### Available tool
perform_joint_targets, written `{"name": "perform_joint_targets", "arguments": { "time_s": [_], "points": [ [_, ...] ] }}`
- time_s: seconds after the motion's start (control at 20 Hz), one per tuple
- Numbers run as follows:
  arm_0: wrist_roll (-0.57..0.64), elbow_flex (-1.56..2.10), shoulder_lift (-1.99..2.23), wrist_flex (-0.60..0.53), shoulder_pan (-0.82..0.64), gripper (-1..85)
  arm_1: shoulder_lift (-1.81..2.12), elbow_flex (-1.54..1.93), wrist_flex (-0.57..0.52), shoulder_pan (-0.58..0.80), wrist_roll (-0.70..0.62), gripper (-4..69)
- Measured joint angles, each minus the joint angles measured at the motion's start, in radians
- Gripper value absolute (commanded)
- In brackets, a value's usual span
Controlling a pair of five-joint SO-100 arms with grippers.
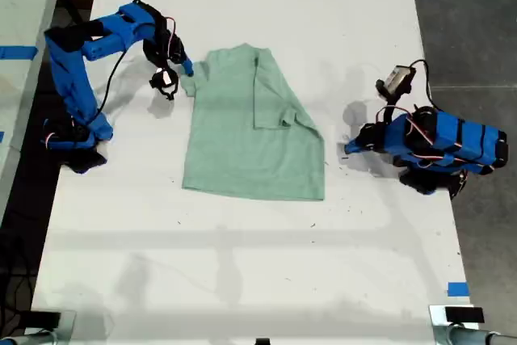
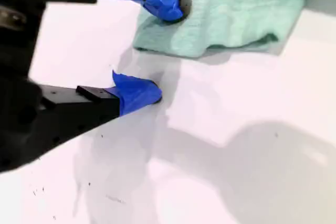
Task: Fold t shirt
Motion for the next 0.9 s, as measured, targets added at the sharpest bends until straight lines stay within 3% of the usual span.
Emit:
{"name": "perform_joint_targets", "arguments": {
  "time_s": [0.05, 0.1, 0.25, 0.6, 0.9],
  "points": [
    [-0.006, -0.028, -0.021, -0.002, 0.003, 4.2, 0.0, 0.0, 0.0, 0.0, 0.0, 0.7],
    [-0.012, -0.052, -0.038, -0.003, 0.006, 0.0, 0.0, 0.0, 0.0, 0.0, 0.0, 0.7],
    [-0.046, -0.103, -0.074, -0.017, 0.017, 0.0, 0.0, 0.0, 0.0, 0.0, 0.0, 0.7],
    [-0.17, -0.107, 0.074, 0.092, 0.018, 0.0, 0.0, 0.0, 0.0, 0.0, 0.0, 0.7],
    [-0.235, -0.377, 0.14, 0.13, 0.305, 0.0, 0.0, 0.0, 0.0, 0.0, 0.0, 0.7]
  ]
}}
